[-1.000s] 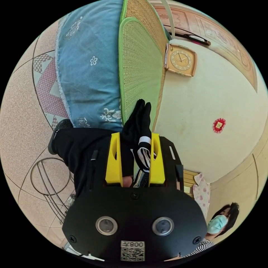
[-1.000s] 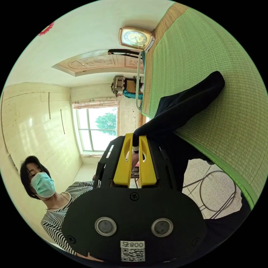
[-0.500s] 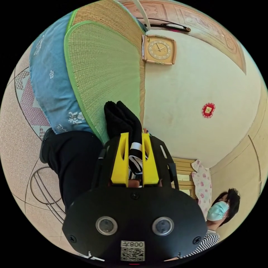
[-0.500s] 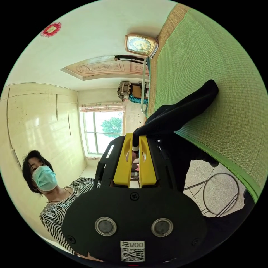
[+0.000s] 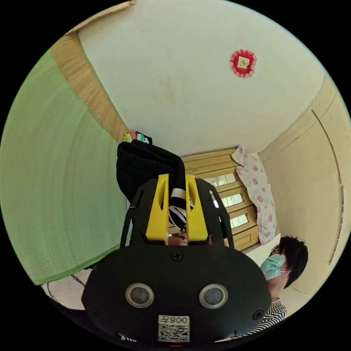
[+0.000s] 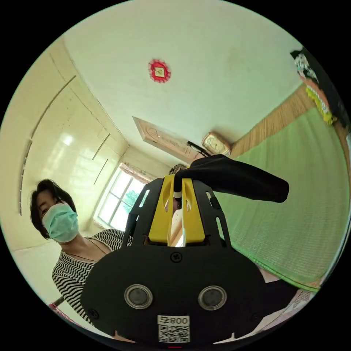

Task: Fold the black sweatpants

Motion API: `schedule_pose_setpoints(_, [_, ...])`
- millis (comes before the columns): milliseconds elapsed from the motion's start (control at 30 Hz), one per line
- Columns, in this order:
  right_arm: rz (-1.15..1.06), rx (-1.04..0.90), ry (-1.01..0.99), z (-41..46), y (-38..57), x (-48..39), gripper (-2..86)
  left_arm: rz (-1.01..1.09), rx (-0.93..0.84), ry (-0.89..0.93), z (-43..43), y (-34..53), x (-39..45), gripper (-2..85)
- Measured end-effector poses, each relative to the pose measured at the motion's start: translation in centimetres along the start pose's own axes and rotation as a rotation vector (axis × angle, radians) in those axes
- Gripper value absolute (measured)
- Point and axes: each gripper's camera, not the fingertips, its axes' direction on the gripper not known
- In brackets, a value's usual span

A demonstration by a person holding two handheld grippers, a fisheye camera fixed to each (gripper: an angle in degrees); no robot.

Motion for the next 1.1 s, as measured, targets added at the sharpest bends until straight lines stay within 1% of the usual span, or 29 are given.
schedule_pose_setpoints(33, [-0.029, 0.03, 0.023, -1.9, -0.1, -1.1, 1.7, 0.045, -0.058, 0.043, 5.3, -1.7, 1.4, 7.3])
schedule_pose_setpoints(67, [-0.085, 0.088, 0.07, -5.7, -0.2, -3.2, 1.8, 0.091, -0.114, 0.086, 10.7, -3.0, 2.8, 7.3])
schedule_pose_setpoints(100, [-0.136, 0.152, 0.122, -9.4, 0.2, -5.2, 1.8, 0.119, -0.147, 0.108, 13.6, -3.6, 3.6, 7.3])
schedule_pose_setpoints(133, [-0.159, 0.183, 0.148, -11.2, 0.5, -6.1, 1.8, 0.176, -0.209, 0.133, 19.0, -4.6, 5.1, 7.3])
schedule_pose_setpoints(167, [-0.195, 0.24, 0.2, -14.6, 1.3, -7.7, 1.9, 0.226, -0.27, 0.143, 24.4, -5.2, 6.4, 7.4])
schedule_pose_setpoints(200, [-0.218, 0.294, 0.256, -17.7, 2.4, -9.0, 1.9, 0.247, -0.302, 0.149, 27.0, -5.4, 6.9, 7.4])
schedule_pose_setpoints(267, [-0.234, 0.367, 0.338, -21.7, 4.4, -10.0, 2.1, 0.323, -0.424, 0.155, 37.3, -5.4, 8.0, 7.4])
schedule_pose_setpoints(300, [-0.221, 0.409, 0.391, -24.1, 6.0, -10.0, 2.1, 0.332, -0.452, 0.148, 39.7, -5.2, 8.0, 7.4])
schedule_pose_setpoints(333, [-0.207, 0.432, 0.414, -25.2, 6.9, -9.7, 2.2, 0.345, -0.512, 0.13, 44.4, -4.8, 7.6, 7.4])
schedule_pose_setpoints(367, [-0.163, 0.48, 0.451, -27.2, 8.7, -8.7, 2.2, 0.352, -0.571, 0.089, 48.8, -4.1, 6.6, 7.4])
schedule_pose_setpoints(400, [-0.094, 0.509, 0.469, -28.8, 10.5, -7.0, 2.3, 0.349, -0.597, 0.059, 50.9, -3.8, 6.0, 7.4])
schedule_pose_setpoints(433, [-0.053, 0.514, 0.479, -29.6, 11.4, -5.9, 2.3, 0.349, -0.659, -0.005, 54.8, -3.1, 4.3, 7.4])
schedule_pose_setpoints(467, [0.042, 0.531, 0.498, -30.8, 13.1, -3.6, 2.3, 0.324, -0.723, -0.098, 58.3, -2.4, 2.4, 7.3])
schedule_pose_setpoints(533, [0.181, 0.522, 0.53, -31.9, 15.4, -0.3, 2.2, 0.283, -0.798, -0.191, 62.4, -1.6, -0.5, 7.1])
schedule_pose_setpoints(567, [0.253, 0.496, 0.524, -32.1, 16.6, 1.5, 2.2, 0.263, -0.79, -0.163, 64.0, -1.5, -1.7, 6.9])
schedule_pose_setpoints(600, [0.262, 0.497, 0.476, -32.2, 17.6, 2.5, 2.2, 0.244, -0.777, -0.125, 64.7, -1.6, -2.2, 6.9])
schedule_pose_setpoints(633, [0.259, 0.502, 0.453, -32.2, 18.0, 2.8, 2.2, 0.211, -0.764, -0.069, 66.0, -1.6, -2.9, 6.8])
schedule_pose_setpoints(667, [0.26, 0.509, 0.427, -32.3, 18.6, 3.2, 2.2, 0.217, -0.766, -0.061, 67.3, -1.6, -3.3, 6.8])
schedule_pose_setpoints(900, [0.206, 0.555, 0.446, -32.8, 20.9, 0.7, 2.2, 0.299, -0.787, -0.065, 73.9, -1.0, -3.3, 6.9])
schedule_pose_setpoints(933, [0.193, 0.538, 0.452, -32.7, 20.9, 0.2, 2.1, 0.309, -0.777, -0.073, 74.8, -0.8, -3.2, 7.0])
schedule_pose_setpoints(1067, [0.145, 0.426, 0.581, -32.3, 20.6, -1.6, 2.2, 0.357, -0.763, -0.13, 78.1, -0.1, -2.8, 7.5])
schedule_pose_setpoints(1100, [0.158, 0.443, 0.553, -32.8, 21.1, -1.4, 2.2, 0.359, -0.755, -0.135, 78.4, 0.0, -2.7, 7.6])
